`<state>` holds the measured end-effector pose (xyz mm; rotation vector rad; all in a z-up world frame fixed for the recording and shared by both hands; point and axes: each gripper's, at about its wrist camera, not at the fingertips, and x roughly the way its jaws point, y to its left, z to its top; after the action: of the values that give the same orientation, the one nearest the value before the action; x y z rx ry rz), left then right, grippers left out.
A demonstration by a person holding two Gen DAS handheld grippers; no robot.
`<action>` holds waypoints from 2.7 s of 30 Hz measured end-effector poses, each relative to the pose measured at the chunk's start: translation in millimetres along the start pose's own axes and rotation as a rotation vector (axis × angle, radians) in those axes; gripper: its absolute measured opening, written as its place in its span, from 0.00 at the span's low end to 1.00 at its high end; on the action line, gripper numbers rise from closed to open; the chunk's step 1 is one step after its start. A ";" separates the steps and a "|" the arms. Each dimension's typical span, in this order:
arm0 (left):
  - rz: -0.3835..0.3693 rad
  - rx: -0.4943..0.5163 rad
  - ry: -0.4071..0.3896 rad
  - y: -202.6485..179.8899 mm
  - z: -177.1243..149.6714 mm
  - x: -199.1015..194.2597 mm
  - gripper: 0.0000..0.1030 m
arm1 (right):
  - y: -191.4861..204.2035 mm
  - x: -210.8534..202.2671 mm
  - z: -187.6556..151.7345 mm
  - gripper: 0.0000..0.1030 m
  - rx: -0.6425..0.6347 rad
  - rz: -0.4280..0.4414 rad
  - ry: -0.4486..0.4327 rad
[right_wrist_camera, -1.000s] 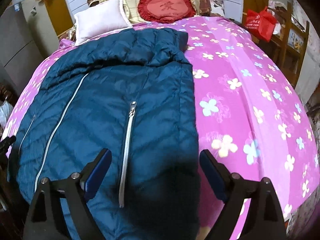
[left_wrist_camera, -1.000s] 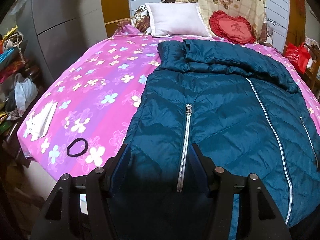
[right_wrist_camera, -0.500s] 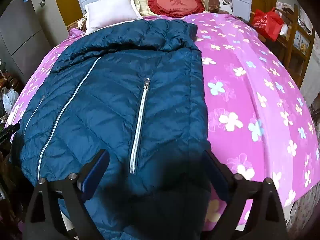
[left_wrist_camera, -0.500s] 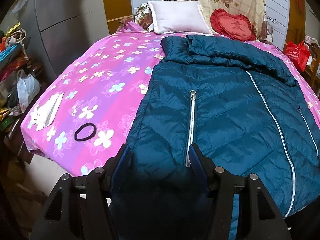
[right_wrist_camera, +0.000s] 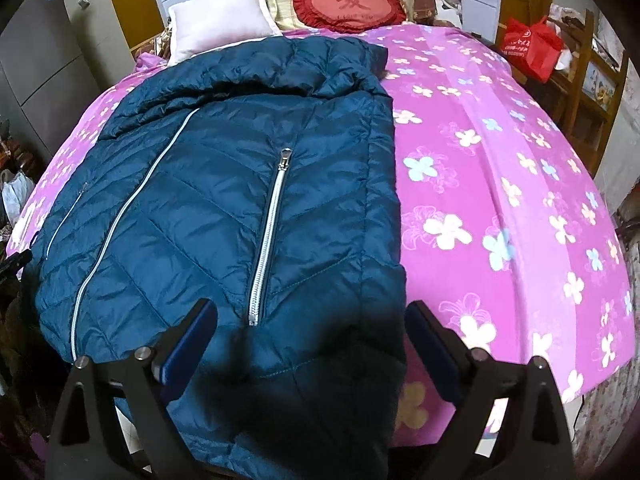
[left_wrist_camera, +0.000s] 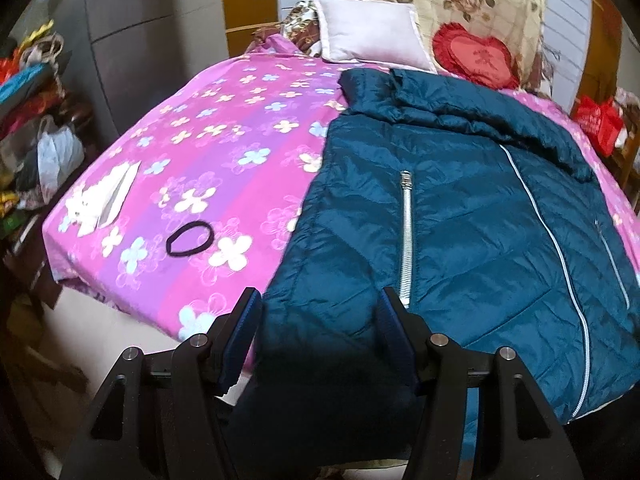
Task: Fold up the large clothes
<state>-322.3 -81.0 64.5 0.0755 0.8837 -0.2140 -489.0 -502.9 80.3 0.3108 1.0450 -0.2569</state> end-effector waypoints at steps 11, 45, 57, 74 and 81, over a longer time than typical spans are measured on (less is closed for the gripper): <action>-0.147 -0.133 0.121 42.2 -10.3 15.4 0.41 | -11.9 4.4 -6.4 0.95 0.005 -0.007 0.026; -0.105 -0.050 0.160 23.3 -17.9 31.3 0.47 | 0.1 21.4 -45.1 0.87 -0.056 0.254 0.057; -0.112 -0.001 0.152 11.5 -20.2 23.1 0.14 | 9.8 10.5 -45.7 0.29 -0.127 0.197 -0.019; -0.225 -0.049 -0.018 14.0 62.7 -32.1 0.00 | -9.6 -42.7 17.2 0.19 -0.047 0.345 -0.214; -0.223 -0.071 -0.110 4.0 127.7 -27.0 0.00 | -6.0 -48.5 78.4 0.19 -0.055 0.311 -0.287</action>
<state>-241.1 -92.6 166.1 -0.1004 0.7885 -0.3912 -451.3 -534.5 158.5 0.3697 0.7075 0.0090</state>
